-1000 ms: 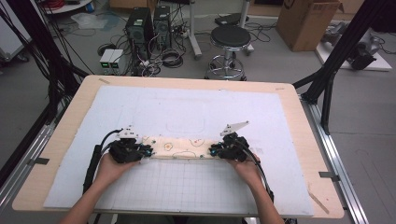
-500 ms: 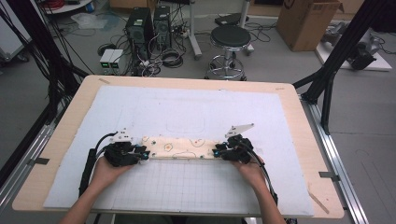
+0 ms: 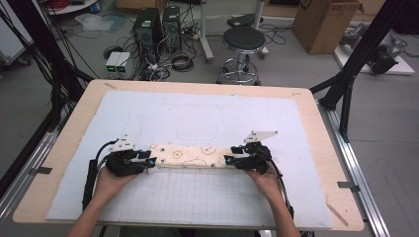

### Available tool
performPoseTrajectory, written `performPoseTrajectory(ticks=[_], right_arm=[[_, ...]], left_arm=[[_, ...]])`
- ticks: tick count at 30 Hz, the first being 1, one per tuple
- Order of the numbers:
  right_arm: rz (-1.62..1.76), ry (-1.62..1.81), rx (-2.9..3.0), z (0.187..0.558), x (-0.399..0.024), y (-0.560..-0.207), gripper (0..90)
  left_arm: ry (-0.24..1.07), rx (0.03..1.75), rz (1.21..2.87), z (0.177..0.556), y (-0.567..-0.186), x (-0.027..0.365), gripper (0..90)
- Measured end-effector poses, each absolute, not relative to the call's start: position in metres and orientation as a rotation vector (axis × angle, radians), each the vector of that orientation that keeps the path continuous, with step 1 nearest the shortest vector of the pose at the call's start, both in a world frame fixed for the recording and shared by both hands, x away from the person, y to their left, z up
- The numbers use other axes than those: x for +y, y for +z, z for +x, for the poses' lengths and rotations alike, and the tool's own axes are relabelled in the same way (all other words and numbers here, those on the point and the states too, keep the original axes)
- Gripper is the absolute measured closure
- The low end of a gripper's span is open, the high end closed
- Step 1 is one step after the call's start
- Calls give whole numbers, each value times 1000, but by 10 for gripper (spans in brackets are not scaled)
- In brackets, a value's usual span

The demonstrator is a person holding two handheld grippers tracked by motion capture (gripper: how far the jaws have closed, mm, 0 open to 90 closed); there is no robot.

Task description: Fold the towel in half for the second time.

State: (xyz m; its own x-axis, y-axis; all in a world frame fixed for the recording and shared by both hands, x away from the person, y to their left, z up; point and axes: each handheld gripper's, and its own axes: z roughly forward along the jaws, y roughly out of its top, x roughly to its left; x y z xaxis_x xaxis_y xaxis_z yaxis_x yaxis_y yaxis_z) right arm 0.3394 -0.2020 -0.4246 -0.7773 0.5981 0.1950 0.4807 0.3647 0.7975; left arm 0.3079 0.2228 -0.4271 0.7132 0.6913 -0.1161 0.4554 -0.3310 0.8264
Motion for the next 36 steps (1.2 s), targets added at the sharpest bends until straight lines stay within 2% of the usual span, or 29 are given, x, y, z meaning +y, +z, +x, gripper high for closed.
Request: performPoseTrajectory(ticks=[9,20,36], right_arm=[[1033,1397,2424,331,-206,-419,316],[1040,1366,2390,323,-208,-414,231],[1029,1363,2337,310,-217,-410,182]], left_arm=[[320,876,1946,304,-423,227,533],[295,889,1891,299,-419,235,449],[325,881,1878,287,-414,241,370]])
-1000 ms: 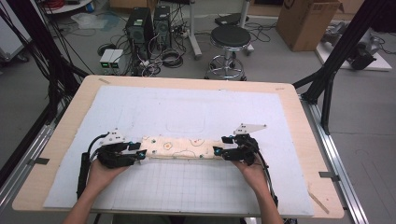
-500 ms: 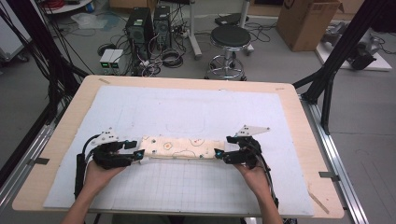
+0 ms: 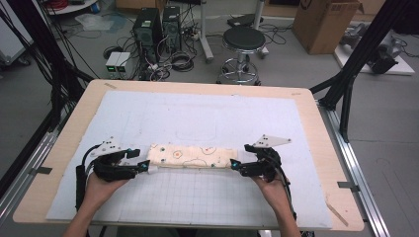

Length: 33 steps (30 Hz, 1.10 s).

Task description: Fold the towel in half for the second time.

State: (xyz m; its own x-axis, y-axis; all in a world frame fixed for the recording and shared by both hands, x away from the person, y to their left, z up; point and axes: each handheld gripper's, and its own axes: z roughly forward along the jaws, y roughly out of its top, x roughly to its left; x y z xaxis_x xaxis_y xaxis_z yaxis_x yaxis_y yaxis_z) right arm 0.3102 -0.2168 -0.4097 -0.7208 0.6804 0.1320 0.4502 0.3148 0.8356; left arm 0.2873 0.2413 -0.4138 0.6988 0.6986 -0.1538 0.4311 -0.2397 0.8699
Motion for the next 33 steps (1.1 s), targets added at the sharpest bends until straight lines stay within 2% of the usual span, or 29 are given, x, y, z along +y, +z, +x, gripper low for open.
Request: performPoseTrajectory(ticks=[17,33], right_arm=[[1051,1341,2282,294,-234,-411,129],[1096,1349,2246,277,-253,-414,124]], left_arm=[[339,887,1890,270,-415,243,328],[381,883,1899,257,-416,249,310]])
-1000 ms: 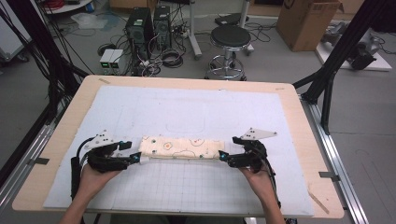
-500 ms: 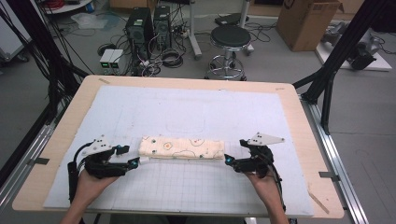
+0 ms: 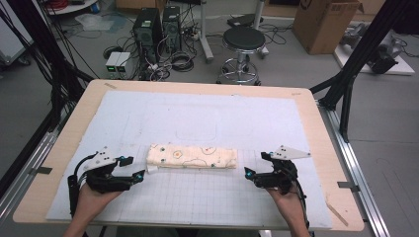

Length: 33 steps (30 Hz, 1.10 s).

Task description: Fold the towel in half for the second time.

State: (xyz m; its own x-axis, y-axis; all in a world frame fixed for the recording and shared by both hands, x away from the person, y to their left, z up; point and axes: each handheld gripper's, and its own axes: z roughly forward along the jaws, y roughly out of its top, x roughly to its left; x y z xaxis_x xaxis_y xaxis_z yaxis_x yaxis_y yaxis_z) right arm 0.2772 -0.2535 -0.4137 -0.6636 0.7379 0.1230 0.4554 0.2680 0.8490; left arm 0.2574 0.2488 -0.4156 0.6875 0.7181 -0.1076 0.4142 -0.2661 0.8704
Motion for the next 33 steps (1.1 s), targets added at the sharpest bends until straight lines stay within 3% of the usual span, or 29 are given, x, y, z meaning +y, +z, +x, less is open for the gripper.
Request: performPoseTrajectory(ticks=[33], right_arm=[[1121,1303,2246,254,-271,-423,124]], left_arm=[[437,901,1918,233,-421,263,301]])
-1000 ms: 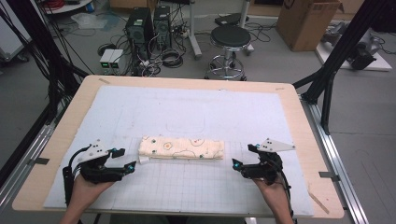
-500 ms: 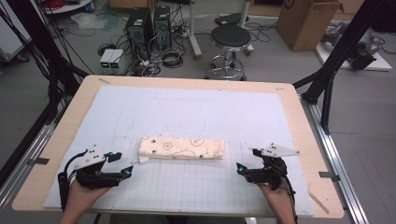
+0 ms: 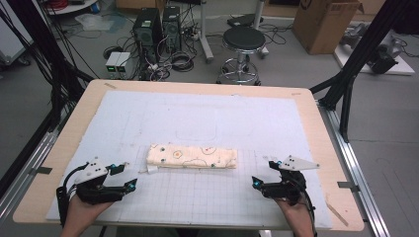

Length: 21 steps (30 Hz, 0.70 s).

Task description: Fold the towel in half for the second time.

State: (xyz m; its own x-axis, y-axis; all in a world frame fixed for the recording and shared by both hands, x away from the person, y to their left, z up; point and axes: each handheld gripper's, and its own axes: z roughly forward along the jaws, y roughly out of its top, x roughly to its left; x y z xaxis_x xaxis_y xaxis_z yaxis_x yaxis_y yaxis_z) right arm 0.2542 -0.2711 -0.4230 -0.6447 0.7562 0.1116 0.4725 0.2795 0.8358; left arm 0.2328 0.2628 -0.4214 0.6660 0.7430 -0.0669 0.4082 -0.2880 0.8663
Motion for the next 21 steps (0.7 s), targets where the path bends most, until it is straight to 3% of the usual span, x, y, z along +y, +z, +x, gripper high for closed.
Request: performPoseTrajectory(ticks=[21], right_arm=[[1121,1278,2276,257,-263,-428,124]], left_arm=[[436,897,1917,234,-423,262,301]])
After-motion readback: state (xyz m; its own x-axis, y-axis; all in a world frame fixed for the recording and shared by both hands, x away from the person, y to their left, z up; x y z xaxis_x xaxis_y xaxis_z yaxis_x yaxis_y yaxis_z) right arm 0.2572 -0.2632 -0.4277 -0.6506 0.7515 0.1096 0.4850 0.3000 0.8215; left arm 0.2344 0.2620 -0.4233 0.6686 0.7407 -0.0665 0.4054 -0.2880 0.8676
